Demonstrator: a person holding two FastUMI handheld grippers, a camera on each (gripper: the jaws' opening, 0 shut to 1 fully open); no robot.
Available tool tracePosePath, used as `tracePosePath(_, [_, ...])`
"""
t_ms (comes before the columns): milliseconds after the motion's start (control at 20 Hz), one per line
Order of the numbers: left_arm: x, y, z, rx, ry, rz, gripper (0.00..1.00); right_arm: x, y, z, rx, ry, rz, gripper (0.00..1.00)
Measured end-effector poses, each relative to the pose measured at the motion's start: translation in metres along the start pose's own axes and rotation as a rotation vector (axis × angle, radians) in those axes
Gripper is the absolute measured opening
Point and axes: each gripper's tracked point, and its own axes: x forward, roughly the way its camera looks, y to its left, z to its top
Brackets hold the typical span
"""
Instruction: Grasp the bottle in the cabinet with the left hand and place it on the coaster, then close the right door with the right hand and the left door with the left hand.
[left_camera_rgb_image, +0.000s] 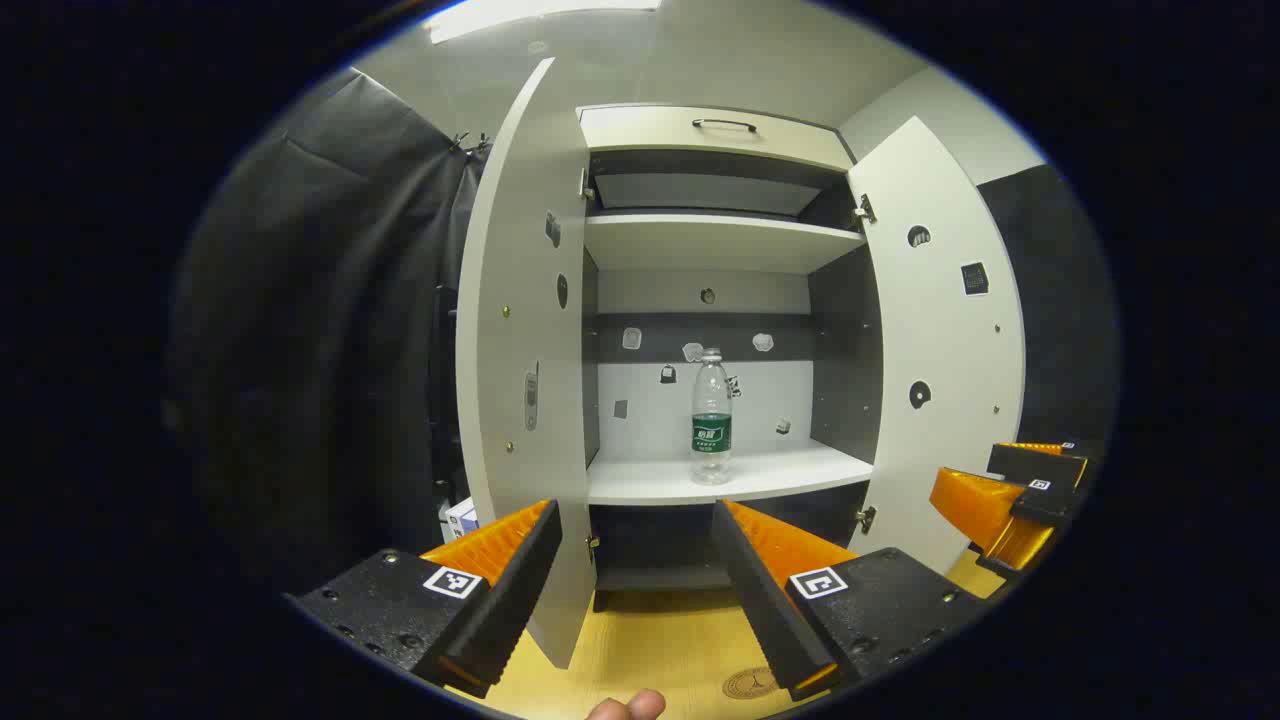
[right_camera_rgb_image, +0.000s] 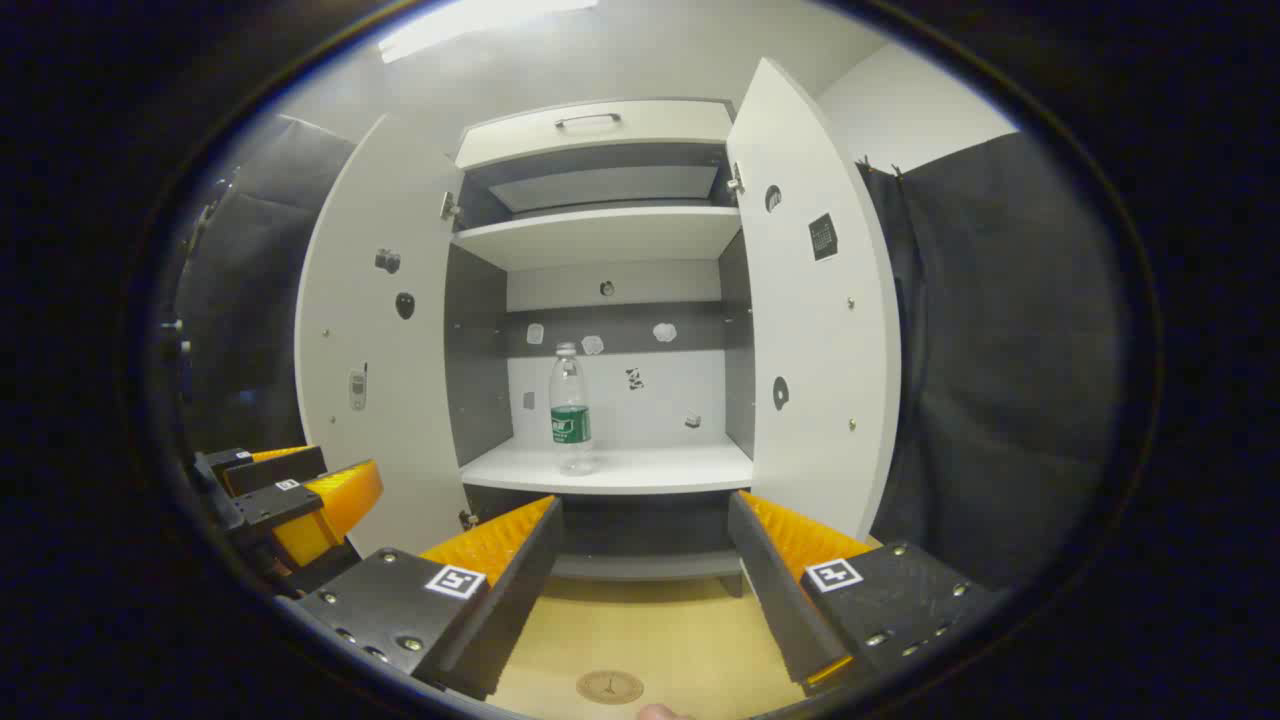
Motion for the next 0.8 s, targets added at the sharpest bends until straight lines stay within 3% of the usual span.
tracePosePath(800, [0.001,0.011,-0.002,0.002,-0.007,0.010,0.96,0.000,-0.001,0.001,0.011,0.001,-0.007,1.00])
